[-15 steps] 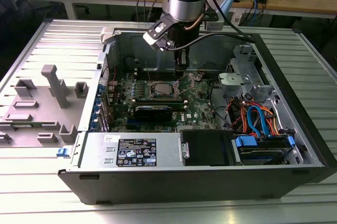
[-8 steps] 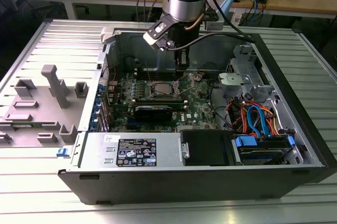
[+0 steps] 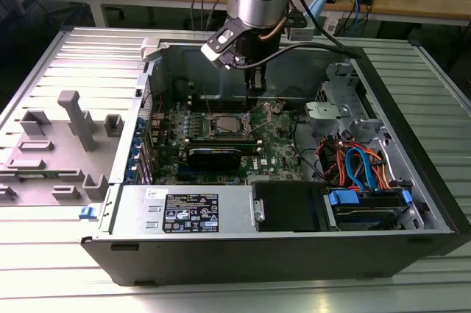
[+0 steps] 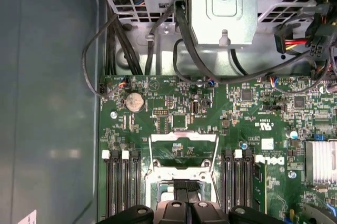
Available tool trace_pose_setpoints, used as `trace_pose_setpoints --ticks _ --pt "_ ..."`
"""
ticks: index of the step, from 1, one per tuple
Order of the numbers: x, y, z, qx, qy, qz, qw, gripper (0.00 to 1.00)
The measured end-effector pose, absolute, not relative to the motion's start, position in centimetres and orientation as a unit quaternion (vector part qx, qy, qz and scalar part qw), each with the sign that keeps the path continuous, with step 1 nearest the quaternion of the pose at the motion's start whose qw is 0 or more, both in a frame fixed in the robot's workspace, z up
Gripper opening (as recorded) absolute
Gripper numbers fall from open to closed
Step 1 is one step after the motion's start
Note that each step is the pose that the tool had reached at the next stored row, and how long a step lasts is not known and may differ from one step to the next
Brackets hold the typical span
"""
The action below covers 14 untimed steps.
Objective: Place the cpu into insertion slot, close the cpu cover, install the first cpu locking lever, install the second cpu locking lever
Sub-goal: 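Close the cpu cover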
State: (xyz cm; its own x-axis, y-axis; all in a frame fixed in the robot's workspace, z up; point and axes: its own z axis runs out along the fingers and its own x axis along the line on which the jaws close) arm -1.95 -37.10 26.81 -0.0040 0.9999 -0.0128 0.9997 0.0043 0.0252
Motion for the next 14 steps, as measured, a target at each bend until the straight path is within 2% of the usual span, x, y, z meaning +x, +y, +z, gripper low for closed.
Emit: trace_pose_setpoints --ticks 14 --pt "0.1 -37.1 26.8 0.706 0.708 0.004 0.014 0.11"
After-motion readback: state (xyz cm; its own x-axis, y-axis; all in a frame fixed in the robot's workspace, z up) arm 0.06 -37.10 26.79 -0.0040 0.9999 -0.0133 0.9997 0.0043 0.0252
